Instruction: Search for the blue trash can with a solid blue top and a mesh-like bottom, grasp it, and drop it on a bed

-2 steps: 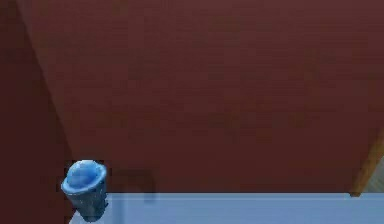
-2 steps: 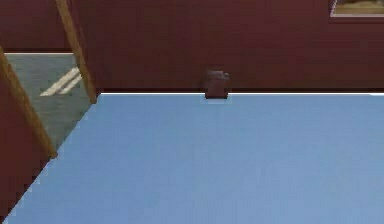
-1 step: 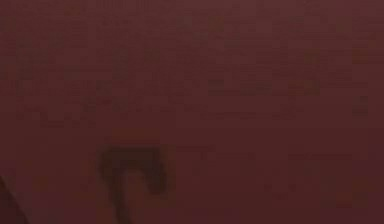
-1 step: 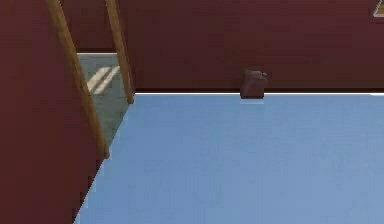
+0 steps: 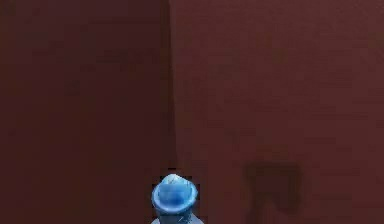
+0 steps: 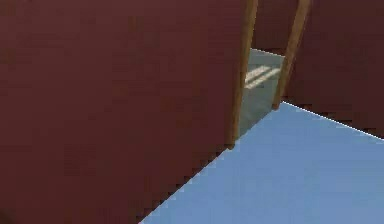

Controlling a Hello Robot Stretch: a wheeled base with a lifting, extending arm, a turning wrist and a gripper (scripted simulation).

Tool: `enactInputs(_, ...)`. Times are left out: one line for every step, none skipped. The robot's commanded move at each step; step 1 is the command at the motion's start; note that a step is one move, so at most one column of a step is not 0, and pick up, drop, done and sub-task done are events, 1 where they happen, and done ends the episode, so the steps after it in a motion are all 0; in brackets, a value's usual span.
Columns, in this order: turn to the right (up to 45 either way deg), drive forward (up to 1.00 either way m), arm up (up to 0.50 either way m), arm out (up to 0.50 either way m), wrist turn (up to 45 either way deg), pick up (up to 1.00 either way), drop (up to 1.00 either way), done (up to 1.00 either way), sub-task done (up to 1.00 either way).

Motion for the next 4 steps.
enactInputs(-45.0,0.00,0.00,0.00,0.0,0.00,0.00,0.00,0.00)
enactInputs(-45.0,0.00,0.00,0.00,0.0,0.00,0.00,0.00,0.00)
enactInputs(45.0,0.00,0.00,0.00,0.0,0.00,0.00,0.00,0.00)
enactInputs(45.0,0.00,0.00,0.00,0.0,0.00,0.00,0.00,0.00)
